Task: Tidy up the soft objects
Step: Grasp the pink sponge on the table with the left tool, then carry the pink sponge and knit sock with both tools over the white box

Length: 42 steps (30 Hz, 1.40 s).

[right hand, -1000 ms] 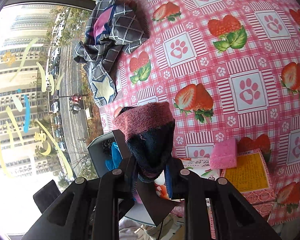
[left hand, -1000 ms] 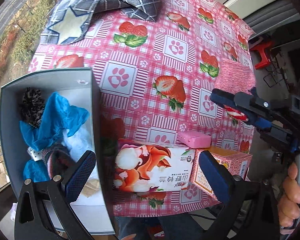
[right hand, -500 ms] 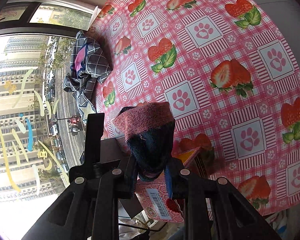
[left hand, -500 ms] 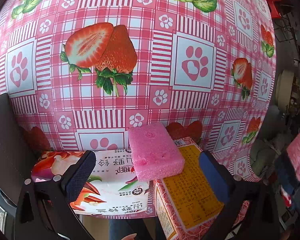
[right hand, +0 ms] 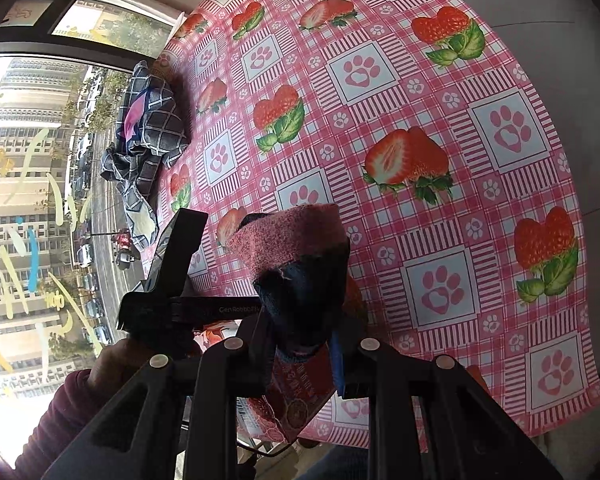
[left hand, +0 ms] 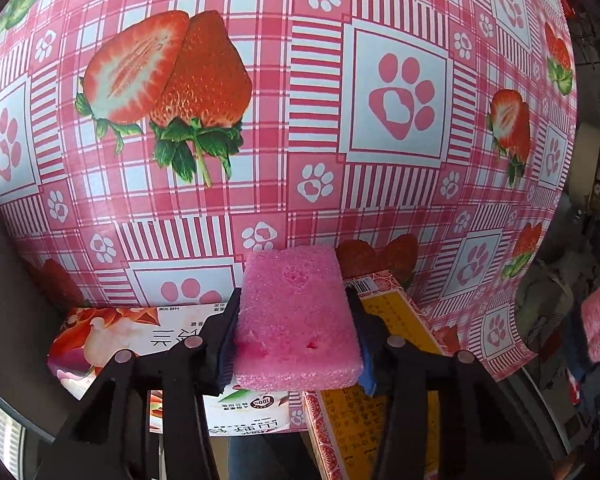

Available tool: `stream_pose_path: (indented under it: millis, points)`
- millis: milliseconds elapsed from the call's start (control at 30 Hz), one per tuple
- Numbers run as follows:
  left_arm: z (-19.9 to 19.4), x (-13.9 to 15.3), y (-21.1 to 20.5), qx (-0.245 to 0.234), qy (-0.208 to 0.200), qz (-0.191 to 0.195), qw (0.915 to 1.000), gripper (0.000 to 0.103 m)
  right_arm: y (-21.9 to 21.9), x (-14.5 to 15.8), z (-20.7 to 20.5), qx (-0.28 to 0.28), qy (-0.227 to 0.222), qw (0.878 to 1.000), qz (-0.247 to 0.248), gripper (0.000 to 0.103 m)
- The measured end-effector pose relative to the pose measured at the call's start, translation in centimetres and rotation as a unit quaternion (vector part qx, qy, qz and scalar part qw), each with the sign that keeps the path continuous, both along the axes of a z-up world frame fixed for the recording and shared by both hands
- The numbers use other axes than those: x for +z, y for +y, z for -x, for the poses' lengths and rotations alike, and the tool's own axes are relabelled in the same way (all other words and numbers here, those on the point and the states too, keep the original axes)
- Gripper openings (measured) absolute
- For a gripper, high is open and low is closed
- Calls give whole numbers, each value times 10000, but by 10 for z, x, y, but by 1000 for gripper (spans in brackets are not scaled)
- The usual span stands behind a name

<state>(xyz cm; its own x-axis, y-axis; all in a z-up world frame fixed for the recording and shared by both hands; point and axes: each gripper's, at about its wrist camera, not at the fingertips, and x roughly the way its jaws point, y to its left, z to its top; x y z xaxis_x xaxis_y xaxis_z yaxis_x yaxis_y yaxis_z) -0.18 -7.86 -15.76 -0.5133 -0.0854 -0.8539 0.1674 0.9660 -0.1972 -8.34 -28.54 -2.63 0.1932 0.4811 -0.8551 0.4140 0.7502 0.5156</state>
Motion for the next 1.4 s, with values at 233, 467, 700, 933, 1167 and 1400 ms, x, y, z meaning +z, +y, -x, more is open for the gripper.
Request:
stream_pose_path:
  millis: [233, 467, 700, 933, 1167, 1400]
  points:
    - [-16, 59, -3, -195, -1687, 31, 9855, 51, -4, 5, 6, 124, -97, 9985, 516, 24]
    - [-6, 116, -17, -671, -3108, -79, 9481, 51, -4, 7, 17, 154, -67, 9962, 857, 24]
    - [15, 150, -37, -956, -3696, 35, 9242, 51, -7, 14, 31, 138, -27, 9928, 1187, 24]
    - [34, 175, -43, -1066, -3921, 249, 9134, 51, -10, 23, 44, 62, -9, 9898, 1424, 24]
    - [62, 199, -47, -1205, -4119, 615, 9011, 51, -5, 31, 60, 71, -13, 9868, 1618, 23]
    - [88, 217, -27, -1081, -4219, 753, 8970, 51, 12, 42, 73, 195, -81, 9847, 1727, 23]
